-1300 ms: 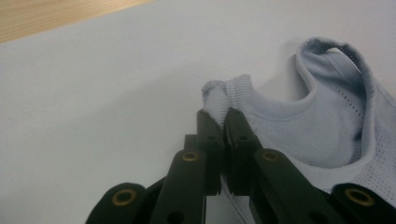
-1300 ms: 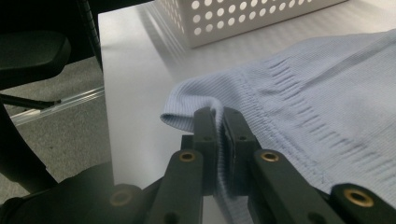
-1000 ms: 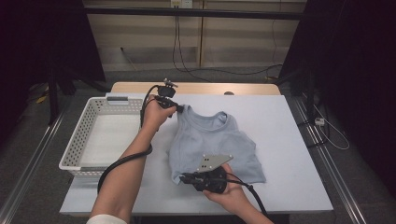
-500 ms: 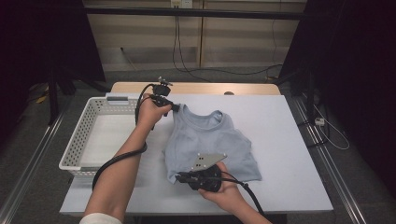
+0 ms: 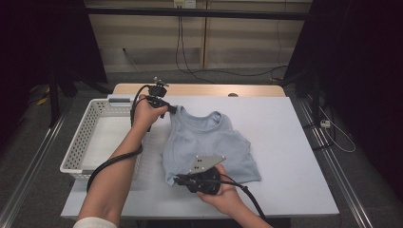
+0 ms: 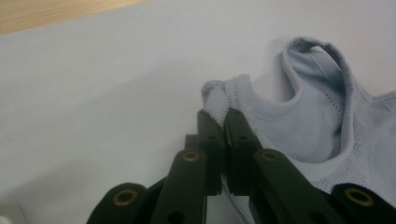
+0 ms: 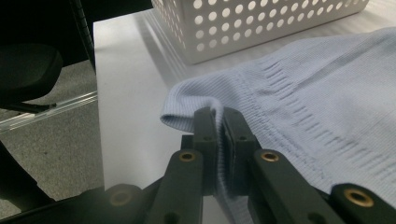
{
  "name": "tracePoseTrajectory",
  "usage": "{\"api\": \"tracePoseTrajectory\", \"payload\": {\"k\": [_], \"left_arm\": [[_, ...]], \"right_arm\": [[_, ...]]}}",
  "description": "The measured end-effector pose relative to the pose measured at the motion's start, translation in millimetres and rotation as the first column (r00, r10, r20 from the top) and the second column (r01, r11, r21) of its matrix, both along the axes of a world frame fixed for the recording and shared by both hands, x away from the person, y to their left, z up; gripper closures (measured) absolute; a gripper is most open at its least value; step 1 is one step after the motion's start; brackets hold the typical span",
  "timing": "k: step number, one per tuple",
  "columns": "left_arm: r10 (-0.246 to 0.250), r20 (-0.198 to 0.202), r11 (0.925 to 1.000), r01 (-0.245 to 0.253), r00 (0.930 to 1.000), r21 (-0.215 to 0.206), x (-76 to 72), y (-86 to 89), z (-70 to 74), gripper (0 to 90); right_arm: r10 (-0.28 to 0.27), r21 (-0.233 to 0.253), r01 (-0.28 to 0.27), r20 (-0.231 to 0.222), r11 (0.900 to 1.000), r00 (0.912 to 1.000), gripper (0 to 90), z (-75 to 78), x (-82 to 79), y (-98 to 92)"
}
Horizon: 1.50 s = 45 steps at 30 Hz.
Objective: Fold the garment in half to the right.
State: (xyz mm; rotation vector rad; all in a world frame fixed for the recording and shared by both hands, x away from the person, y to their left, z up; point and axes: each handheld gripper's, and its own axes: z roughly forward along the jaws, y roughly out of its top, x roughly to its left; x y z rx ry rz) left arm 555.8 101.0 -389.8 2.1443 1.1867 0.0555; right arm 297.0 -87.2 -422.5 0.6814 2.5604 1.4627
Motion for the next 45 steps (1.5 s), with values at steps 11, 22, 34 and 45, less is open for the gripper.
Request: {"api": "tracePoseTrajectory", "payload": {"k": [11,22,34,45], "left_arm": [[0.008,-0.003,1.0000,-0.008,1.0000,-0.002,-0.8,8.2,4.5,87.0],[0.027,-0.006,0.9996,-0.027,0.9996,0.008,-2.4,17.0,6.7,86.9],[0.042,-0.012,0.9990,-0.042,0.9990,0.017,-2.9,25.8,10.2,87.0],[0.059,-0.007,0.9982,-0.059,0.9982,0.014,-2.8,34.9,18.6,87.0]], "right_arm": [[0.002,0.001,-0.002,0.007,1.000,1.0000,86.3,2.3,-0.3,3.7],[0.012,0.008,-0.012,0.015,1.000,0.9998,86.3,4.4,-0.5,8.2],[0.026,0.030,-0.026,0.010,0.999,0.9996,86.3,9.7,1.9,10.9],[0.036,0.045,-0.037,0.023,0.998,0.9991,86.3,18.7,3.5,16.0]]}}
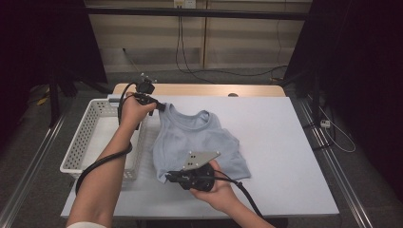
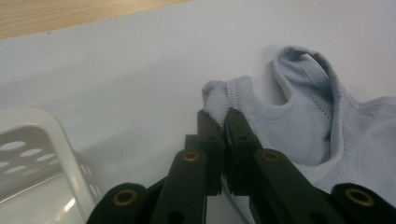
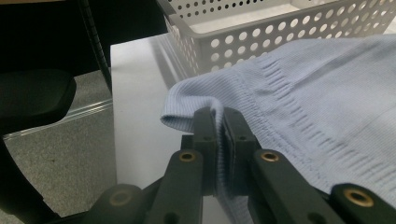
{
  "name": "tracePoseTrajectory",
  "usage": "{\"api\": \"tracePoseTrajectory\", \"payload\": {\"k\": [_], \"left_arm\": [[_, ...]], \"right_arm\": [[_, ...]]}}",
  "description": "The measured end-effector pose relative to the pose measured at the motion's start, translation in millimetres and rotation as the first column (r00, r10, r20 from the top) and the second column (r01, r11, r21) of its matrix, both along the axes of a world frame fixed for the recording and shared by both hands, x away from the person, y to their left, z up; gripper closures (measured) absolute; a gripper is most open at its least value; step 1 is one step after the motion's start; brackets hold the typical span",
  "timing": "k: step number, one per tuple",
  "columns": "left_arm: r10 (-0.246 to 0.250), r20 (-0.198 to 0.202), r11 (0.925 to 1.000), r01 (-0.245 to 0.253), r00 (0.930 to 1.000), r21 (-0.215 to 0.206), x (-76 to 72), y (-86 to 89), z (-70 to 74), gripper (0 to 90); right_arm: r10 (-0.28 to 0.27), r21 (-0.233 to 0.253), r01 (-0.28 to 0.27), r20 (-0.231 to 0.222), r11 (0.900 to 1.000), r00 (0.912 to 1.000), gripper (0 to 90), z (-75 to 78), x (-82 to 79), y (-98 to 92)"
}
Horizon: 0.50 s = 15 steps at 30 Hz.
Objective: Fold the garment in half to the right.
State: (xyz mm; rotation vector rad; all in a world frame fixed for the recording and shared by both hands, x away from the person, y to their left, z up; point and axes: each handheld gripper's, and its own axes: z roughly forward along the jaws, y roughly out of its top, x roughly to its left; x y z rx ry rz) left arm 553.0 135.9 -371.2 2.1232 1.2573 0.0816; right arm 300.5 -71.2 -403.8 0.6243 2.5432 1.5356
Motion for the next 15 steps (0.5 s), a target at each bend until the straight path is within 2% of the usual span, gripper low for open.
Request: {"api": "tracePoseTrajectory", "payload": {"k": [15], "left_arm": [[0.007,-0.006,1.0000,-0.007,1.0000,0.005,-1.6,9.2,5.5,86.9]], "right_arm": [[0.009,0.008,-0.009,-0.005,1.000,1.0000,86.3,-1.5,0.8,3.1]]}}
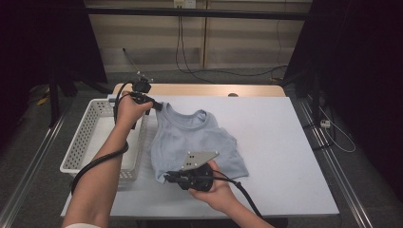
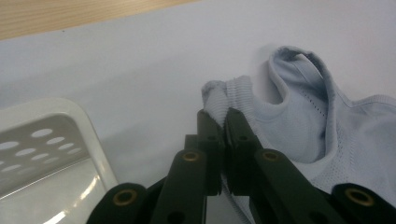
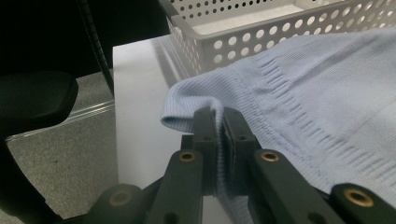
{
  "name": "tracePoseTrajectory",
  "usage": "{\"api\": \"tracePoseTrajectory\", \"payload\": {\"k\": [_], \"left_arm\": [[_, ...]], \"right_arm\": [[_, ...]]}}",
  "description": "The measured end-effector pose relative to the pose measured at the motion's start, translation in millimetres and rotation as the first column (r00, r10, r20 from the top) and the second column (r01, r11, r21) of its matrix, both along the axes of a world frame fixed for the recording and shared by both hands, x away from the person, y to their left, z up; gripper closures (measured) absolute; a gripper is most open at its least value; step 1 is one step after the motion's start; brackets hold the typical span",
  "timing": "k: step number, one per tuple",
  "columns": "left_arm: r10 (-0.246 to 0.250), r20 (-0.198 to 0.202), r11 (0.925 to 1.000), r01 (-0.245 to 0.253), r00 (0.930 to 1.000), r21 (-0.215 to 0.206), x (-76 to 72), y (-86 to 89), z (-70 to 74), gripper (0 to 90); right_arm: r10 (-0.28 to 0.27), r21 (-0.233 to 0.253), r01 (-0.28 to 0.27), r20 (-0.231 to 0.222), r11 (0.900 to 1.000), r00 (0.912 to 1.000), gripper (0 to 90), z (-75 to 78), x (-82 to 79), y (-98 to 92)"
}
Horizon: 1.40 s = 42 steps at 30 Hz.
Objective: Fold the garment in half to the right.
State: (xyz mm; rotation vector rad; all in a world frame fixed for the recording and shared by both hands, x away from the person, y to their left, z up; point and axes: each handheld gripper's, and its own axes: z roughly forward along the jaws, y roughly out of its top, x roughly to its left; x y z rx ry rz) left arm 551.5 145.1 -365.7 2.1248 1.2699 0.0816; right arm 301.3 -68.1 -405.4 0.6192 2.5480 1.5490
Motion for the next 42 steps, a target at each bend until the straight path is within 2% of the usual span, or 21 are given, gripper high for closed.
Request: {"api": "tracePoseTrajectory", "payload": {"k": [12,19,27,42], "left_arm": [[0.007,-0.006,1.0000,-0.007,1.0000,0.005,-1.0,8.4,5.3,86.8],[0.011,-0.006,0.9999,-0.011,0.9999,0.006,-2.2,12.2,7.7,86.8],[0.015,-0.008,0.9998,-0.014,0.9999,0.011,-2.8,17.5,13.3,86.8],[0.019,-0.010,0.9997,-0.019,0.9998,0.018,-4.9,28.6,20.5,86.7]], "right_arm": [[0.004,0.020,-0.004,0.004,1.000,1.0000,86.3,4.5,0.3,0.2],[0.009,0.032,-0.009,-0.011,0.999,0.9999,86.3,3.8,0.8,1.7],[0.013,0.057,-0.013,-0.010,0.998,0.9999,86.3,11.1,1.3,2.7],[0.027,0.071,-0.026,-0.015,0.997,0.9995,86.3,15.2,2.2,10.0]]}}
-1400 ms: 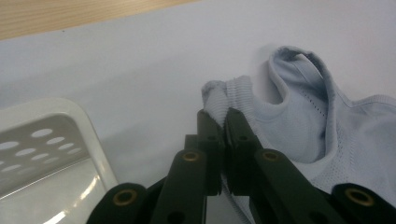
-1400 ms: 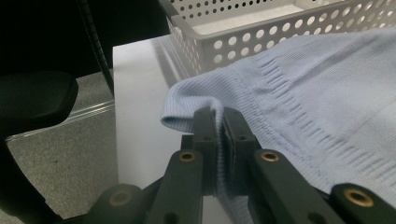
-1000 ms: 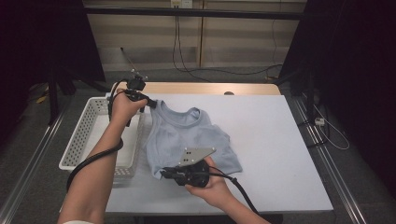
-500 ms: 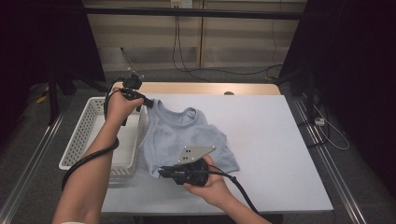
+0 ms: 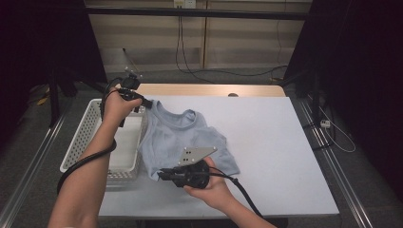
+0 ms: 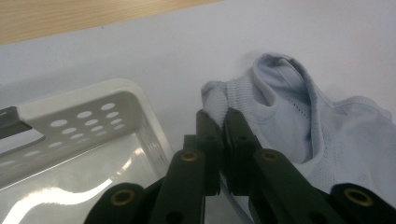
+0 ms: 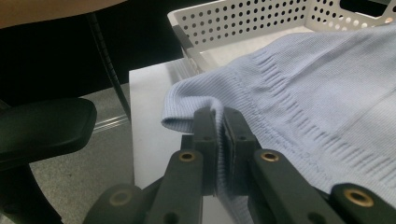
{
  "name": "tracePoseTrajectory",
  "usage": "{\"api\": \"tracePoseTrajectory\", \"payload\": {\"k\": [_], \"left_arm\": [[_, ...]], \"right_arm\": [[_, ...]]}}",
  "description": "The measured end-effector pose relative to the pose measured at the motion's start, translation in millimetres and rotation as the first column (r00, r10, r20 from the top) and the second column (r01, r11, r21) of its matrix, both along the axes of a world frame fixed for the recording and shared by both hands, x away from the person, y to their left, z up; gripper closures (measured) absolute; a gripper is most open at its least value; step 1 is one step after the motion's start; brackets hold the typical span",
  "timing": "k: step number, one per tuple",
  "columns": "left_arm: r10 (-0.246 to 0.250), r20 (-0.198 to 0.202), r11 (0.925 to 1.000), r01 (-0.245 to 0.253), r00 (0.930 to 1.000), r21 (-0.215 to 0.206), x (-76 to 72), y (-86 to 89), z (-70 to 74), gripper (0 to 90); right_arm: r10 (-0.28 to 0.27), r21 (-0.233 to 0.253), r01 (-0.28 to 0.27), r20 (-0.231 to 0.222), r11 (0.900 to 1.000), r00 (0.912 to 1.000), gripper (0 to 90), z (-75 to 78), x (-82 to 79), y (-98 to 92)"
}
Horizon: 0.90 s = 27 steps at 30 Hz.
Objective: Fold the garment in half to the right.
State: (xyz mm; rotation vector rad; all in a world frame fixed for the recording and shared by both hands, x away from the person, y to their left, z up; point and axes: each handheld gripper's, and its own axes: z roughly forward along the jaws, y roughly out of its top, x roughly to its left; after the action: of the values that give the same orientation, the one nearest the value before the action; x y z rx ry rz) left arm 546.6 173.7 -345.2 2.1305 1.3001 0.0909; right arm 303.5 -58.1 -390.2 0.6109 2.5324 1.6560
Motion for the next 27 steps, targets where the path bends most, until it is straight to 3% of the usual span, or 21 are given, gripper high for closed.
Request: {"api": "tracePoseTrajectory", "payload": {"k": [27], "left_arm": [[0.021,-0.001,0.9994,-0.021,0.9998,0.025,-2.3,8.4,7.6,88.7]], "right_arm": [[0.012,0.023,-0.012,-0.009,1.000,0.9999,86.3,-2.0,0.0,5.0]]}}
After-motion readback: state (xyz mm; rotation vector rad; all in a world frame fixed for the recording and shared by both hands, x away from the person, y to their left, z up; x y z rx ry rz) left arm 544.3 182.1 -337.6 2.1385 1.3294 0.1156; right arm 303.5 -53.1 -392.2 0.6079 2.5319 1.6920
